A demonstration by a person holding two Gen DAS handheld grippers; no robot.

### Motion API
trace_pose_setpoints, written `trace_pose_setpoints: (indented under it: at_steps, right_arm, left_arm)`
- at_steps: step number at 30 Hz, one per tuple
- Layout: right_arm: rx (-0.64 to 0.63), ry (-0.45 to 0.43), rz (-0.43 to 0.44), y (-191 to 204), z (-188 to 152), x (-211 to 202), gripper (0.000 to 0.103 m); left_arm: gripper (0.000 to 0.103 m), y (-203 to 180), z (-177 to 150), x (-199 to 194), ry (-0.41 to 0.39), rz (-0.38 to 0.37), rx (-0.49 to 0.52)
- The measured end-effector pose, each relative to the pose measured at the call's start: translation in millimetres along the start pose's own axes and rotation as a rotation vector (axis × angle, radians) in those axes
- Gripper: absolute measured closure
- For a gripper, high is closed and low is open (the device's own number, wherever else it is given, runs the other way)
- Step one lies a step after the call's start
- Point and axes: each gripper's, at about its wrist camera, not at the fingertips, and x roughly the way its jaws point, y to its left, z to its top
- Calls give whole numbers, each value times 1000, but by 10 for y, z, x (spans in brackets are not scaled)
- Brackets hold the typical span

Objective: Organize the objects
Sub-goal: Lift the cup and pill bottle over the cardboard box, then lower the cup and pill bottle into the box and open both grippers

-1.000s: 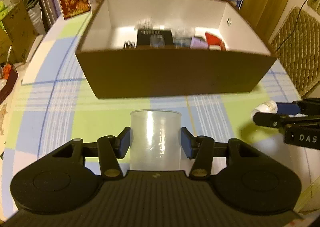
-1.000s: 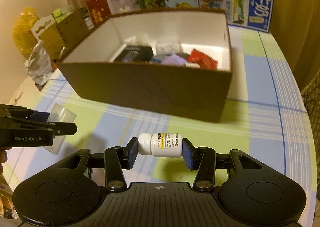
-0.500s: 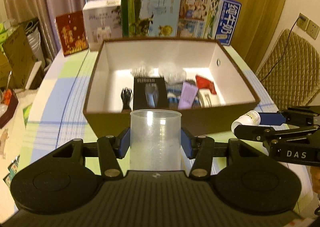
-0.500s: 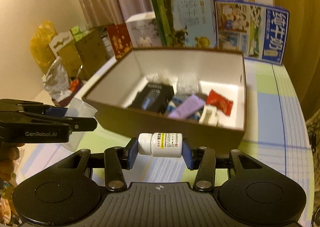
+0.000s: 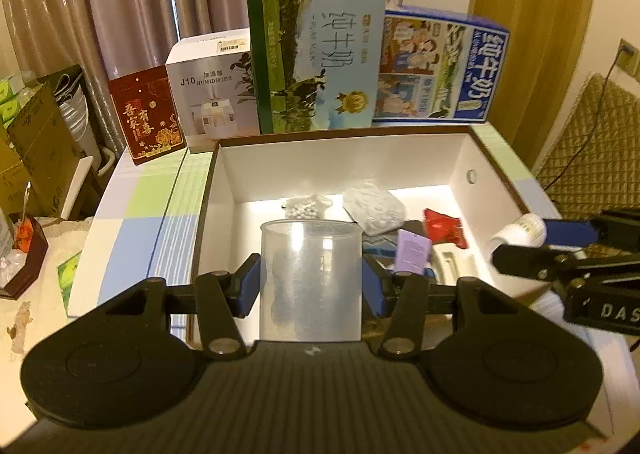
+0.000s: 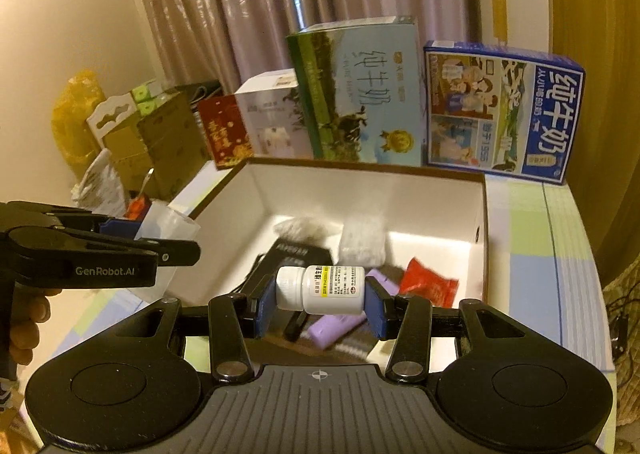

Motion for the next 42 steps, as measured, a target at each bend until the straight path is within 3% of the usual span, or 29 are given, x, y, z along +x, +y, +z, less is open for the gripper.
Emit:
trace_pose_setpoints:
  at_steps: [16, 31, 34, 38, 42]
  right_arm:
    - [49, 82, -101, -413, 218, 717, 59]
    - [73, 107, -149, -657, 345, 1084, 59]
    - [72, 107, -151, -680, 359, 1109, 59]
    - [67, 110, -154, -702, 372, 1152, 59]
    - [59, 119, -157, -715, 372, 1206, 59]
  left_arm:
    - [56, 223, 224, 992, 110, 53, 33]
    - [56, 267, 409, 1466, 133, 65, 72]
    - [51, 270, 433, 1483, 125, 62, 78]
    - [36, 264, 464, 1469, 113, 62, 81]
    - [31, 267, 504, 1424, 96, 59, 76]
